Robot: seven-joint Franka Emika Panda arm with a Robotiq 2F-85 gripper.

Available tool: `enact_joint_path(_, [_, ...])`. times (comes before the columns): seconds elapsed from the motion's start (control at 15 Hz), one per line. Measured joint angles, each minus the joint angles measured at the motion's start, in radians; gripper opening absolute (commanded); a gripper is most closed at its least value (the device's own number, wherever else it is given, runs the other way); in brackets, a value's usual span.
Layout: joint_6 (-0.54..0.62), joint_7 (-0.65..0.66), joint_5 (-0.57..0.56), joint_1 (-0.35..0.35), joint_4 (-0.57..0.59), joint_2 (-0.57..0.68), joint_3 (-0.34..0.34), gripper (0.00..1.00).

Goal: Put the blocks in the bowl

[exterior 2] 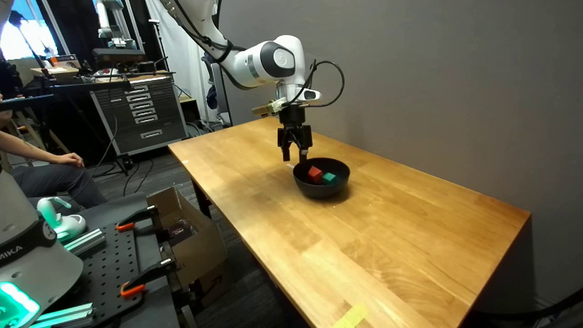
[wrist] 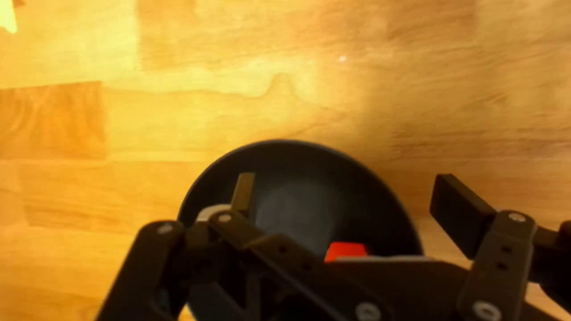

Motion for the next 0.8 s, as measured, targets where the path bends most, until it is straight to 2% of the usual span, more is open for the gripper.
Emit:
enact_joint_path(0.33, [-0.201,-0.181,0.186,-0.093,-0.090,-0.151,0.075,1.00])
enact_joint_path(0.67, [-0.369,-0.293,0.339,-0.190,-0.226,-0.353,0.078,1.00])
enact_joint_path(0.8, [-0.373,-0.297,0.343,-0.204,-0.245,-0.383,0.076,1.00])
